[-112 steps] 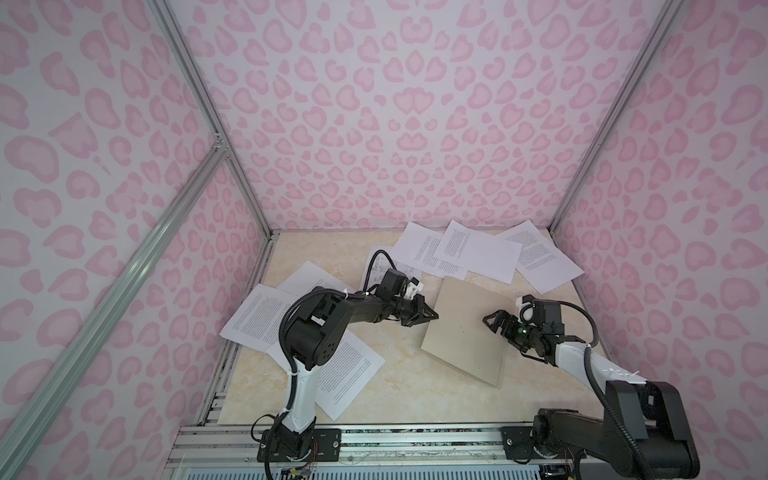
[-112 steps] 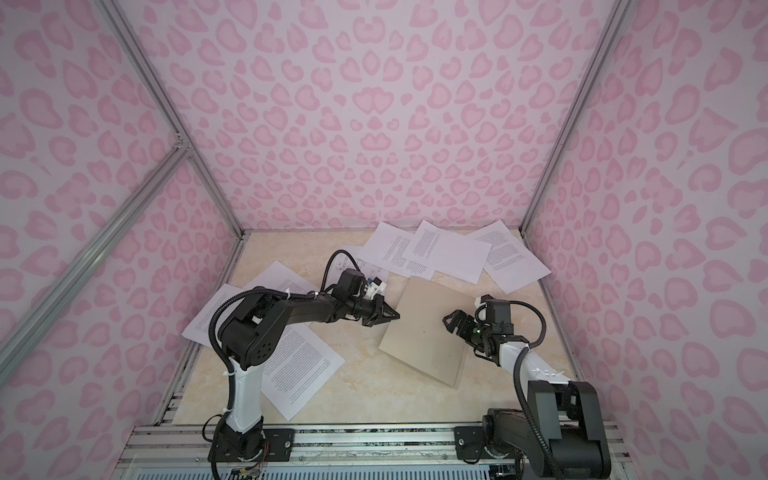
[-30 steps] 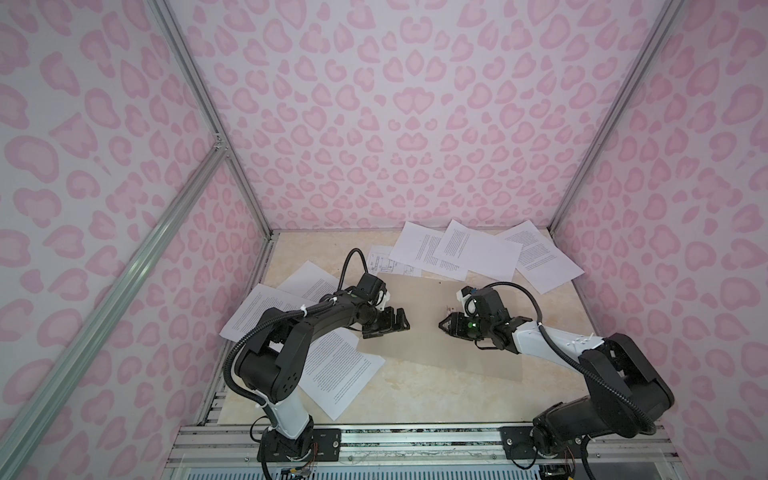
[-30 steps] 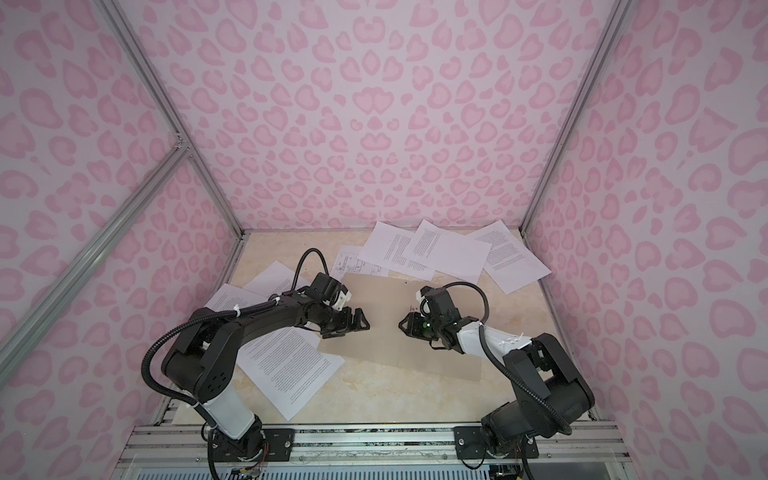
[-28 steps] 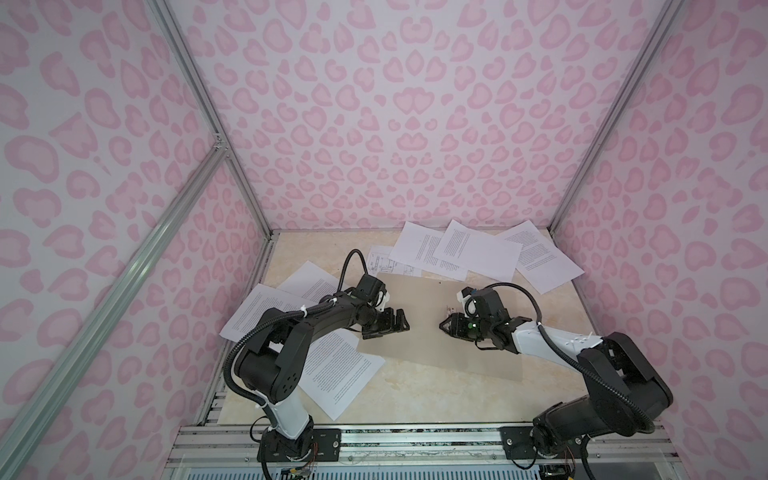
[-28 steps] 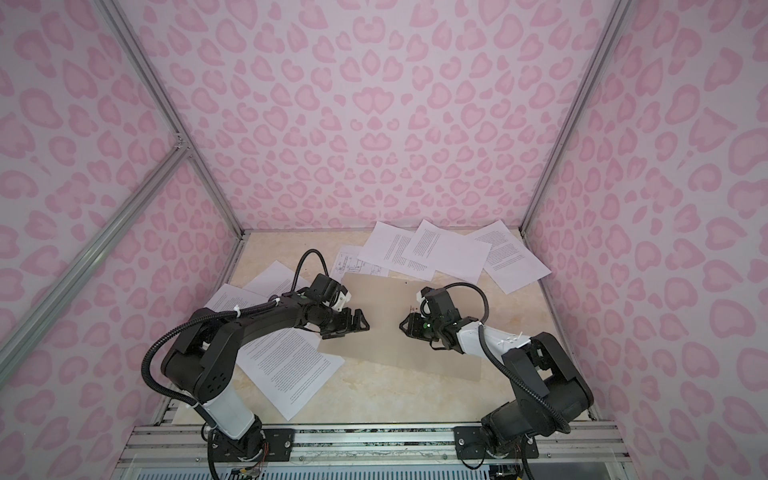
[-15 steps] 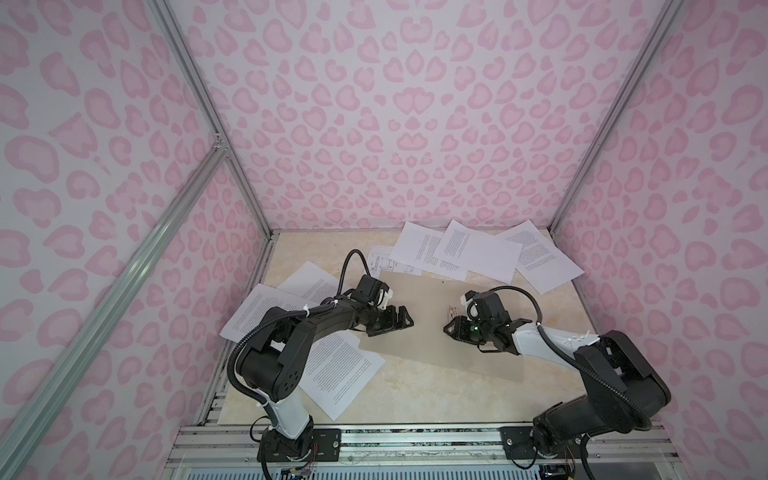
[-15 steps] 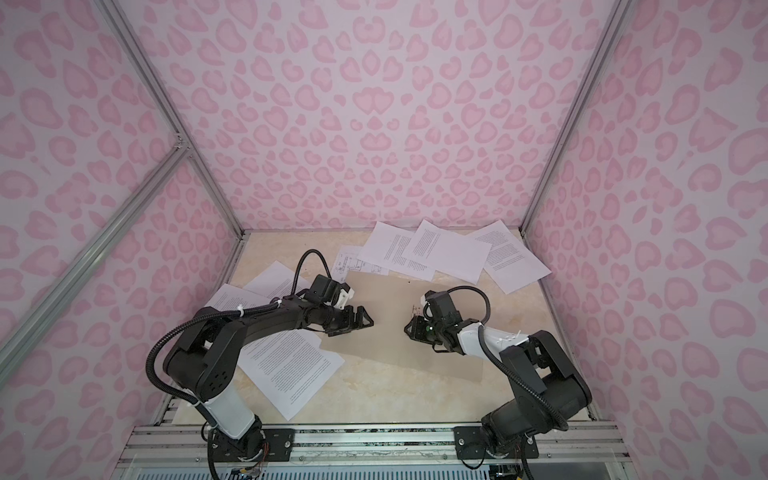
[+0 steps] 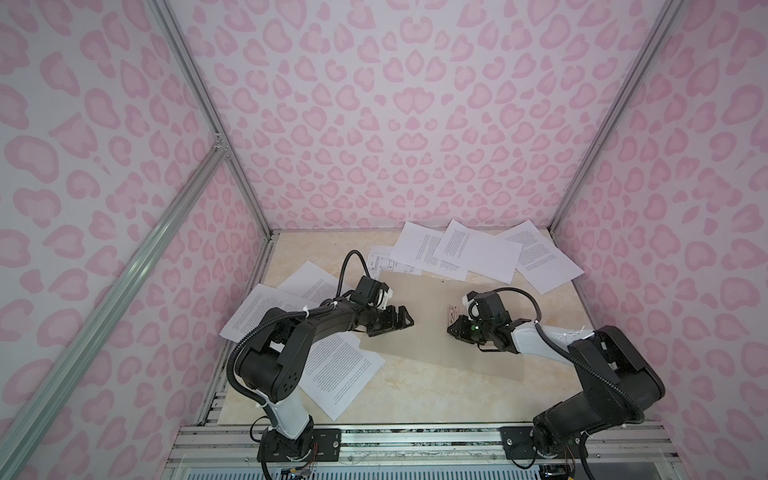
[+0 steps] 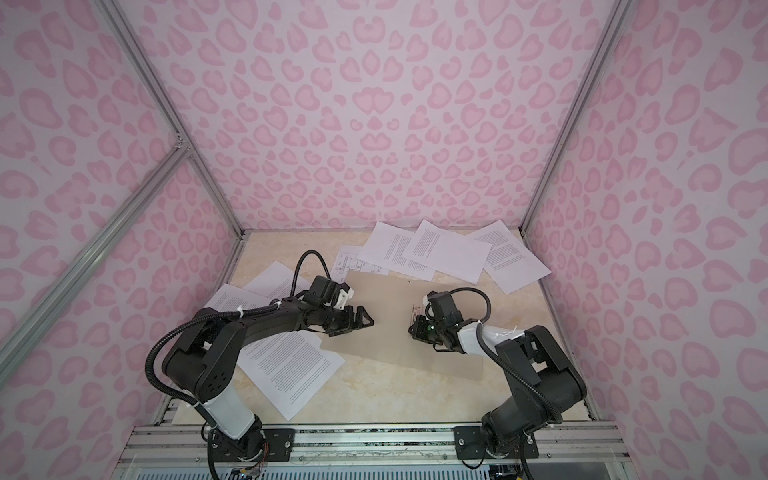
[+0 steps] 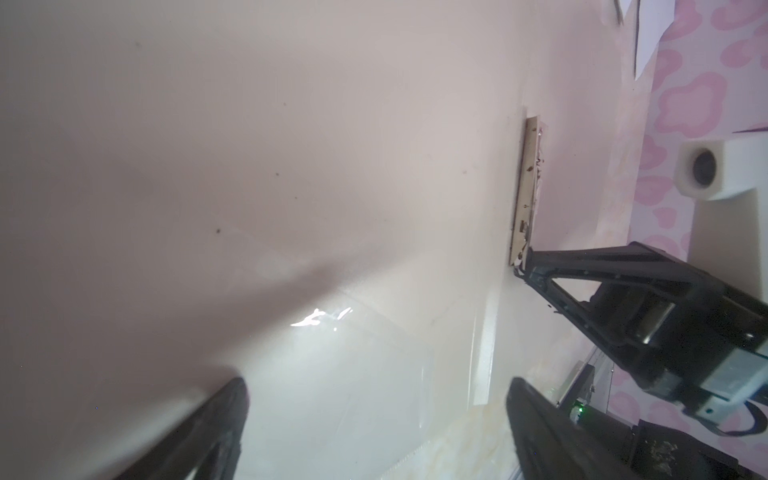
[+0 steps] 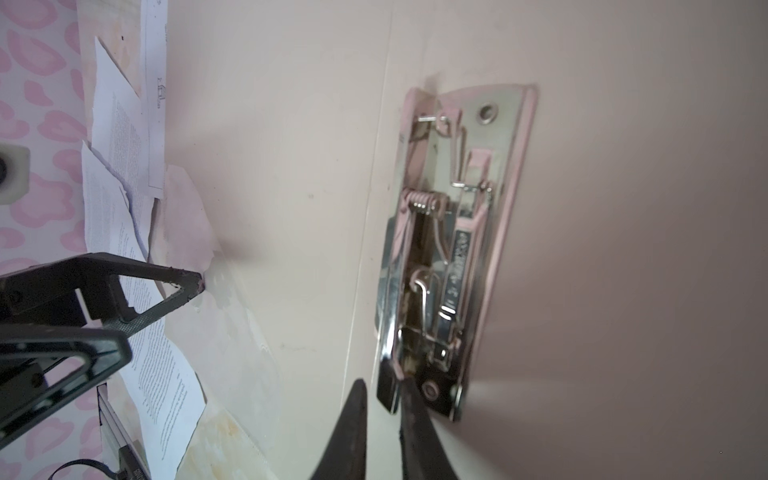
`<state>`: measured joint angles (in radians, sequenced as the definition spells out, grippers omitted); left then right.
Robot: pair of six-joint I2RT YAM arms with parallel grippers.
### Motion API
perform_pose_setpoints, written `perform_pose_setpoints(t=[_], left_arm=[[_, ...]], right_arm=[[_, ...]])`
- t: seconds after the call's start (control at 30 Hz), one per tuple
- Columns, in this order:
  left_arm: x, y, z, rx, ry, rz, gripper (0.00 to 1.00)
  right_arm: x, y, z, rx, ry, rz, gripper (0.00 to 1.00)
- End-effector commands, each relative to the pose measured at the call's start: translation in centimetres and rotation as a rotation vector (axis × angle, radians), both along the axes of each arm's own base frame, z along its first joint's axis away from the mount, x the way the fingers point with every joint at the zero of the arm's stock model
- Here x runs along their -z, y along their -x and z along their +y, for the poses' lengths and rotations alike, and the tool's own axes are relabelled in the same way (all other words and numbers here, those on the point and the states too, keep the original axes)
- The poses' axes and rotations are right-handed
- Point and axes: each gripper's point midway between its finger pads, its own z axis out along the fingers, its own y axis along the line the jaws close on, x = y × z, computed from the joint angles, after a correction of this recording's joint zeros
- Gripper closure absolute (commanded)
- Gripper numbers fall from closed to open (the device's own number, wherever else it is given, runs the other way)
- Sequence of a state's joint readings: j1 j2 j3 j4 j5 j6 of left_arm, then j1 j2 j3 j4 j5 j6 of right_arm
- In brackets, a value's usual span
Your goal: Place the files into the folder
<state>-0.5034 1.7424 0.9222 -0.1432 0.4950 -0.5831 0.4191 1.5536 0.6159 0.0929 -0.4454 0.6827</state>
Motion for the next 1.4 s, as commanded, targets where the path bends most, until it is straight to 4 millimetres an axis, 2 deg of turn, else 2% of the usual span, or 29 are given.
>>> perform_pose_setpoints(t=[0.0,0.23,0.33,0.6,0.7,0.77,0.83,0.87,0.93,0.97,1.0,1.03,1.07,1.13,1.23,1.27,1.3,1.37], left_arm=[[2.8,2.0,2.3,-0.037,-0.126,0.106,0.01],[3.4,2.3,2.6,-0.045,-0.132,0.117,0.02],[3.7,2.4,2.9,-0.056,-0.147,0.122,0.02],[4.7,2.4,3.8,-0.094,-0.163,0.144,0.02],[4.9,2.4,4.3,-0.112,-0.164,0.15,0.02],[5.0,2.4,4.4,-0.113,-0.155,0.157,0.02],[5.3,2.5,4.6,-0.12,-0.154,0.169,0.02],[5.3,2.5,4.5,-0.119,-0.145,0.167,0.03],[5.3,2.5,4.3,-0.112,-0.132,0.167,0.02],[5.2,2.5,4.0,-0.104,-0.119,0.166,0.02],[5.1,2.5,3.7,-0.095,-0.106,0.167,0.02],[4.8,2.5,3.4,-0.083,-0.09,0.164,0.02],[4.6,2.4,3.1,-0.071,-0.083,0.157,0.02],[4.3,2.5,2.7,-0.054,-0.077,0.151,0.02],[3.9,2.5,2.2,-0.045,-0.058,0.148,0.02],[3.9,2.4,2.2,-0.046,-0.058,0.147,0.02],[3.9,2.4,2.2,-0.046,-0.057,0.147,0.02],[4.0,2.5,2.2,-0.045,-0.059,0.154,0.02]], right_arm=[[0.2,-0.4,0.2,0.011,-0.018,-0.01,0.84],[1.4,-0.7,-0.1,0.069,-0.077,0.024,0.92],[2.4,-0.4,-0.7,0.115,-0.103,0.055,1.0],[5.8,1.6,-3.8,0.246,-0.003,0.165,1.0],[5.4,1.5,-5.0,0.291,-0.013,0.155,1.0],[3.7,0.8,-4.7,0.282,-0.09,0.105,1.0],[2.2,0.2,-4.6,0.271,-0.094,0.071,1.0],[0.8,-0.2,-3.9,0.243,-0.13,0.039,1.0],[-2.1,-1.1,-2.4,0.187,-0.245,-0.029,0.8],[-3.5,-1.4,-2.1,0.175,-0.285,-0.059,0.63],[-4.6,-1.4,-1.9,0.169,-0.311,-0.083,0.5],[-5.6,-1.5,-2.0,0.166,-0.322,-0.112,0.44],[-6.4,-1.5,-2.2,0.164,-0.317,-0.137,0.43],[-6.3,-1.1,-3.5,0.199,-0.248,-0.137,0.49],[-4.6,0.1,-5.3,0.232,-0.129,-0.094,0.72],[-4.1,0.4,-5.3,0.227,-0.114,-0.078,0.83],[-3.7,0.8,-5.3,0.226,-0.109,-0.066,0.91],[-2.7,1.6,-4.9,0.216,-0.09,-0.047,0.99]])
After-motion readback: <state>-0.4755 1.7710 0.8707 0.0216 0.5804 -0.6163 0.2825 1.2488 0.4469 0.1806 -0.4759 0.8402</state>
